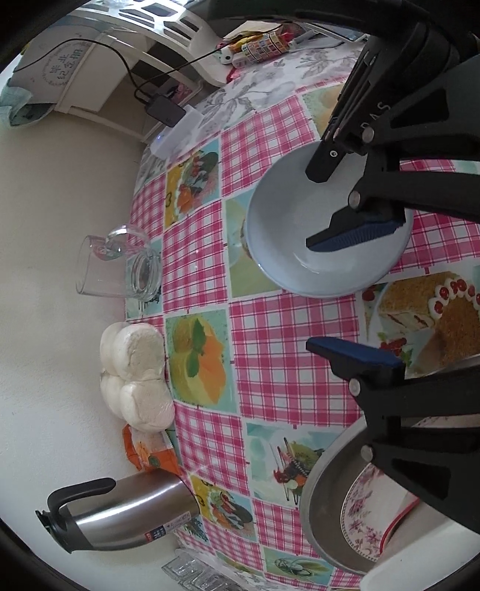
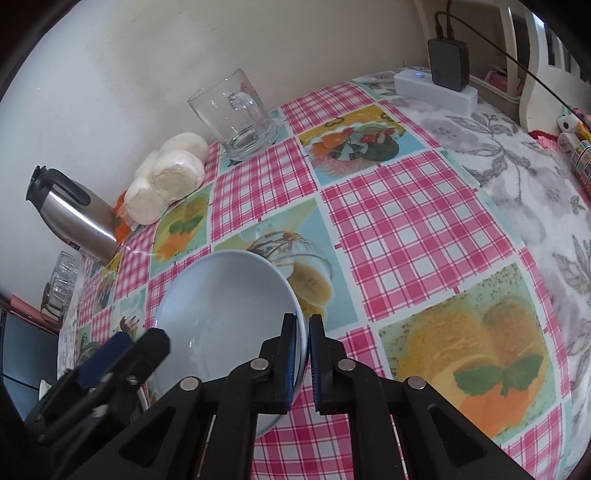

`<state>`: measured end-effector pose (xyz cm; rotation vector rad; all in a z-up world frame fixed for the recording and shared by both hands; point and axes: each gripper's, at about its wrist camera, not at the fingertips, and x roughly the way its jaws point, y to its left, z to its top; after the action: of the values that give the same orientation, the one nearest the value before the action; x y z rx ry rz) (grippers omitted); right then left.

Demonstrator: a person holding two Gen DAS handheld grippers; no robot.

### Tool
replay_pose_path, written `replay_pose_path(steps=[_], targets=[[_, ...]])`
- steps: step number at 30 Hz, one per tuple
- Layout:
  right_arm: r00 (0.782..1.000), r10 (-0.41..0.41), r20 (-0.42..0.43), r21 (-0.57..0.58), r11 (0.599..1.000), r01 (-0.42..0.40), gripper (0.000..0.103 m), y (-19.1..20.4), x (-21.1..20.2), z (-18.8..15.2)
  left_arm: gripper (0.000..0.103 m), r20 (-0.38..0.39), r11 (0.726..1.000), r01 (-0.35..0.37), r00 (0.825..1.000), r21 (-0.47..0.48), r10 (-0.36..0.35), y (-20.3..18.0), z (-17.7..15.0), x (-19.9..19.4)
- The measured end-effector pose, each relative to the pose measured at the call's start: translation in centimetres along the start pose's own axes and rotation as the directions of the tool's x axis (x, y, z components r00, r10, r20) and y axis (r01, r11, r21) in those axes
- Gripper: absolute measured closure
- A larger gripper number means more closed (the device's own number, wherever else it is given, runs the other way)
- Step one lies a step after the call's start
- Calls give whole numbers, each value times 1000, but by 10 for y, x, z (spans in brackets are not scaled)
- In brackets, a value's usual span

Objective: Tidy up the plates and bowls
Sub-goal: 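Lift the pale blue bowl and carry it over the stack with the right tool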

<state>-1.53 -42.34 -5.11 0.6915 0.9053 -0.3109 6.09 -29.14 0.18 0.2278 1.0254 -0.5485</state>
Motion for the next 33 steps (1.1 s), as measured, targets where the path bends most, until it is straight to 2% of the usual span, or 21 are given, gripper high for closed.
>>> replay_pose_path(steps=[6,14,20,29,33], targets=[[1000,2,-14,3,1000,-2,95,-2,4,-3,59,-30,1000,16,999,-7,-16,-4,-6,14],[1000,6,-14,5,1000,-6,95,-2,5,-4,83,-80,996,72,994,-46,-76,-2,-14,33],[1000,-5,-19,3,1000,5,95,-1,5,-5,86,-72,991,107,991,-78,-113,4,-15,31],[998,-25,-55,22,999,26,94,-1,3,-8,87,-81,985,136,986,-105,-145,8,-16,25],[998,-12,-54,30,999,14,94,-2,-6,-9,86,-52,983,150,986,-104,-156,6,-13,9]])
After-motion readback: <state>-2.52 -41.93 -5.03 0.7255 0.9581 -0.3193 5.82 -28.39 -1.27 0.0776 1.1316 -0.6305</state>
